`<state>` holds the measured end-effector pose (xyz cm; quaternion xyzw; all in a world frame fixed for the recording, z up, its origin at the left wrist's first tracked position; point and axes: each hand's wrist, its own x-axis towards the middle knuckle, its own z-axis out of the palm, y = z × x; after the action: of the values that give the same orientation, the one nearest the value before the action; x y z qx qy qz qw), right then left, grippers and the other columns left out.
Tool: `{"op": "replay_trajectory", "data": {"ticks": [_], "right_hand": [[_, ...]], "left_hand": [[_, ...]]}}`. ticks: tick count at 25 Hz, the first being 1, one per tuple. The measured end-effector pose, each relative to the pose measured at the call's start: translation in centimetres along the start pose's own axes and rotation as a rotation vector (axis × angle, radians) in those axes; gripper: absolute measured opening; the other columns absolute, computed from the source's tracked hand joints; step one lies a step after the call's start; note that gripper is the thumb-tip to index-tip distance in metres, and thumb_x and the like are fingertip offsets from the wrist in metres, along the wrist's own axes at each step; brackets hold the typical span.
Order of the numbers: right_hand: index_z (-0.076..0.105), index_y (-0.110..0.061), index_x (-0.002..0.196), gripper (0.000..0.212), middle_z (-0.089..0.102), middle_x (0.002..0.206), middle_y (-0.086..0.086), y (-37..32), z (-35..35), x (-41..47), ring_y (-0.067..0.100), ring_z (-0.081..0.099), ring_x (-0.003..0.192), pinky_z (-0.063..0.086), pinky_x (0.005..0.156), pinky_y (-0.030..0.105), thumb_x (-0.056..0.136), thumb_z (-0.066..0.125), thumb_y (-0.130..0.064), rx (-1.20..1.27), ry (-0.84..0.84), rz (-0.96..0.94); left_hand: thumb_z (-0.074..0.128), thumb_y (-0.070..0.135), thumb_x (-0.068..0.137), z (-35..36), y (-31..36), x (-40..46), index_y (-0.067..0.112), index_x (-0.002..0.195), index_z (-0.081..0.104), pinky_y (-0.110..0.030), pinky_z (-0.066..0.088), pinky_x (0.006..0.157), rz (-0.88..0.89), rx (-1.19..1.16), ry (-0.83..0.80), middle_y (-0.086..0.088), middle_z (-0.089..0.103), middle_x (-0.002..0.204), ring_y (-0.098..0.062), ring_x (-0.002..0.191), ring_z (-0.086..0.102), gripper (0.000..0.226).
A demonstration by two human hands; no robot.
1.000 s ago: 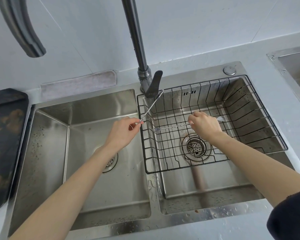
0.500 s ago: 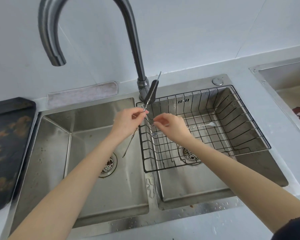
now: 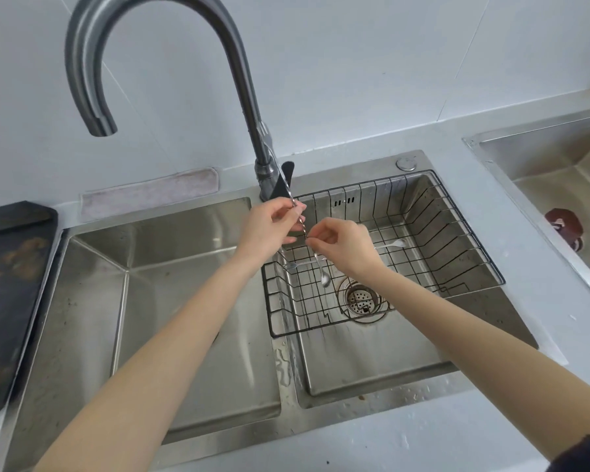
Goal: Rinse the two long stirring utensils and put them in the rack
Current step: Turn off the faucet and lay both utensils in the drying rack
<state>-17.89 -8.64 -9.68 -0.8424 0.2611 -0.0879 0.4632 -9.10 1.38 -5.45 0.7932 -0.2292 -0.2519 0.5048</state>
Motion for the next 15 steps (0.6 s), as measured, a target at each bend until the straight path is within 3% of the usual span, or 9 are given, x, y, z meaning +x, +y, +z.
{"op": "replay_trajectory", "data": {"ticks": [2, 5, 8, 11, 15], "right_hand": [[0.069, -0.007, 0.091, 0.011, 0.069, 0.082, 0.004, 0.6, -0.8, 0.0, 0.008, 0.056, 0.069, 0.044, 0.069, 0.01, 0.084, 0.064, -0.015, -0.08, 0.01, -0.027], [0.069, -0.006, 0.09, 0.011, 0.071, 0.089, 0.009, 2.1, -2.2, 0.3, 0.011, 0.057, 0.077, 0.049, 0.081, 0.026, 0.085, 0.062, -0.013, -0.204, 0.019, -0.07], [0.067, -0.007, 0.088, 0.01, 0.067, 0.088, 0.008, 3.9, -3.7, 0.7, 0.016, 0.057, 0.078, 0.053, 0.082, 0.038, 0.085, 0.059, -0.012, -0.327, 0.007, -0.098], [0.065, -0.008, 0.089, 0.01, 0.065, 0.089, 0.005, 5.8, -4.8, 1.0, 0.024, 0.061, 0.082, 0.053, 0.078, 0.039, 0.087, 0.057, -0.013, -0.467, -0.035, -0.107], [0.064, -0.006, 0.09, 0.011, 0.066, 0.097, 0.008, 8.2, -5.4, 1.1, 0.031, 0.062, 0.089, 0.053, 0.076, 0.039, 0.088, 0.054, -0.011, -0.608, -0.098, -0.068]], "left_hand": [[0.051, 0.018, 0.092, 0.0, -0.6, 0.1, 0.004, 0.11, 0.063, -0.012, 0.051, 0.062, 0.035, 0.116, -0.006, -0.003, 0.065, 0.092, -0.01, 0.077, 0.065, 0.026], [0.047, 0.023, 0.093, -0.4, -2.7, 0.1, 0.012, 0.121, 0.059, -0.02, 0.04, 0.089, 0.104, 0.55, -0.026, -0.002, 0.064, 0.117, -0.017, 0.109, 0.059, 0.032], [0.044, 0.026, 0.094, -0.5, -5.4, -0.1, 0.01, 0.14, 0.037, -0.033, 0.027, 0.111, 0.044, 0.808, -0.105, -0.007, 0.036, 0.149, -0.023, 0.136, 0.034, 0.048], [0.044, 0.026, 0.094, -0.3, -7.5, -0.2, 0.007, 0.144, 0.024, -0.037, 0.022, 0.115, -0.023, 0.875, -0.145, -0.008, 0.017, 0.156, -0.025, 0.143, 0.019, 0.057], [0.043, 0.026, 0.094, -0.1, -9.0, -0.3, 0.006, 0.144, 0.022, -0.039, 0.022, 0.115, -0.061, 0.901, -0.193, -0.008, 0.016, 0.156, -0.026, 0.143, 0.014, 0.058]]}}
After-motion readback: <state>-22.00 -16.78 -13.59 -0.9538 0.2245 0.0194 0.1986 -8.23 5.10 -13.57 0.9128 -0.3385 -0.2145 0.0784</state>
